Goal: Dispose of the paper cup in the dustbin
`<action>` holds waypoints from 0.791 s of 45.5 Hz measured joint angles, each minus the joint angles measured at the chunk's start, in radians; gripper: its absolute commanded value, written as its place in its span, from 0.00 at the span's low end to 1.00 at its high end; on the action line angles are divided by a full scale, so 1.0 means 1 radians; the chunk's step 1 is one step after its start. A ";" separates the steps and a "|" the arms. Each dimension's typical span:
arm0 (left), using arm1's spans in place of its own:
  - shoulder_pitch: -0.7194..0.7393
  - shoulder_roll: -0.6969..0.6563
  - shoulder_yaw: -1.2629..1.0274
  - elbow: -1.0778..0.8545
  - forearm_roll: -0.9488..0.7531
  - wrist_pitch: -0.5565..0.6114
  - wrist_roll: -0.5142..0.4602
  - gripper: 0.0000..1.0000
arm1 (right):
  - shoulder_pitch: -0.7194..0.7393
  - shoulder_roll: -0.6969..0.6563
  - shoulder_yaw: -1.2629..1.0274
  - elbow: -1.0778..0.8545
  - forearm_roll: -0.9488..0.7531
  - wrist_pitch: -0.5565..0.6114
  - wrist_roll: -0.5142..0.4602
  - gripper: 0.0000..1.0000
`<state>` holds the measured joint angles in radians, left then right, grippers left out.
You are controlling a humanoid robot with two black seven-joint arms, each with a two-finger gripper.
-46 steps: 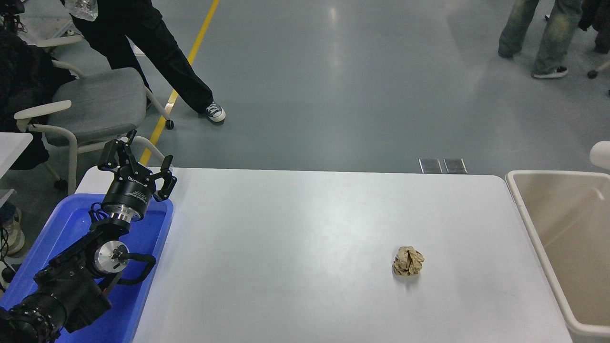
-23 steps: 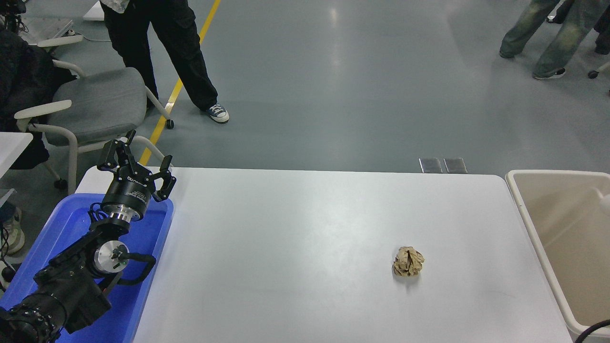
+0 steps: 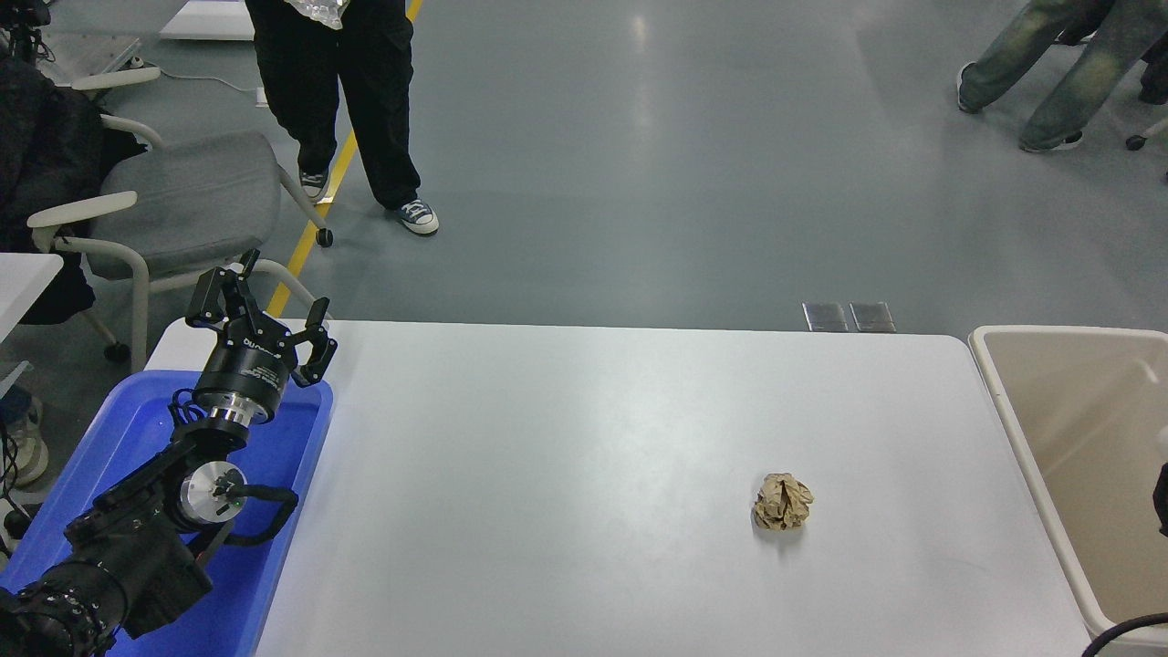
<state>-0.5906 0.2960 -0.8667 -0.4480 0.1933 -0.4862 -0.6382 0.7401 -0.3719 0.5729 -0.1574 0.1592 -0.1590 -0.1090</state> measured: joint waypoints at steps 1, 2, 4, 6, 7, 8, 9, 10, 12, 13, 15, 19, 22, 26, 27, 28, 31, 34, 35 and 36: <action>0.000 0.000 0.000 0.000 0.000 0.000 0.000 1.00 | -0.005 0.001 0.001 0.001 0.003 -0.002 0.000 0.00; 0.000 0.000 0.000 0.000 0.000 0.000 0.000 1.00 | -0.011 0.003 0.002 0.001 0.006 -0.004 -0.001 0.00; 0.000 0.000 0.000 0.000 0.000 0.000 0.000 1.00 | -0.025 0.006 0.003 0.002 0.014 -0.008 -0.002 0.00; 0.000 0.000 0.000 0.000 0.000 0.000 0.000 1.00 | -0.037 0.009 0.004 0.003 0.020 -0.011 -0.002 0.00; 0.000 0.000 0.000 0.000 0.000 0.000 0.000 1.00 | -0.041 0.010 0.005 0.003 0.023 -0.012 -0.002 0.00; 0.000 0.000 0.000 0.000 0.000 0.000 0.000 1.00 | -0.045 0.011 0.005 0.003 0.026 -0.012 -0.002 0.00; 0.000 0.000 0.000 0.000 0.000 0.000 0.000 1.00 | -0.050 0.013 0.005 0.003 0.028 -0.013 -0.002 0.00; 0.000 0.000 0.000 0.001 0.000 0.000 0.000 1.00 | -0.055 0.014 0.006 0.004 0.032 -0.015 -0.002 0.00; 0.000 0.000 0.000 0.001 0.000 0.000 0.000 1.00 | -0.062 0.016 0.006 0.004 0.036 -0.016 -0.003 0.00; 0.000 0.000 0.000 0.001 0.000 0.000 0.000 1.00 | -0.065 0.017 0.007 0.004 0.039 -0.016 -0.003 0.00; 0.000 0.000 0.000 0.001 0.000 0.000 0.000 1.00 | -0.071 0.019 0.007 0.004 0.042 -0.017 -0.003 0.00; 0.000 0.000 0.000 0.001 0.000 0.000 0.000 1.00 | -0.083 0.021 0.008 0.005 0.049 -0.019 -0.003 0.21; 0.000 0.000 0.000 0.001 0.000 0.001 0.000 1.00 | -0.091 0.023 0.008 0.005 0.054 -0.020 -0.003 0.49; 0.000 0.000 0.000 0.001 0.000 0.001 0.000 1.00 | -0.100 0.024 0.009 0.005 0.058 -0.021 -0.003 0.88; 0.000 0.000 0.000 0.001 0.000 0.001 0.000 1.00 | -0.102 0.024 0.010 0.005 0.059 -0.021 -0.003 1.00; 0.000 0.000 0.000 0.001 0.000 0.001 0.000 1.00 | -0.103 0.025 0.010 0.005 0.060 -0.021 -0.003 1.00; 0.000 0.000 0.000 0.001 0.000 0.001 0.000 1.00 | -0.107 0.025 0.012 0.005 0.061 -0.020 -0.003 1.00; 0.000 0.000 0.000 0.001 0.000 0.001 0.000 1.00 | -0.108 0.025 0.013 0.005 0.063 -0.016 -0.003 1.00; 0.000 0.000 0.000 0.001 0.000 0.001 0.000 1.00 | -0.108 0.025 0.013 0.006 0.063 -0.015 -0.003 1.00; 0.000 0.000 0.000 0.001 0.000 0.001 0.000 1.00 | -0.107 0.024 0.013 0.006 0.063 -0.014 -0.003 1.00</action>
<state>-0.5906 0.2959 -0.8667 -0.4468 0.1933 -0.4848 -0.6382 0.6328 -0.3476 0.5860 -0.1512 0.2226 -0.1731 -0.1123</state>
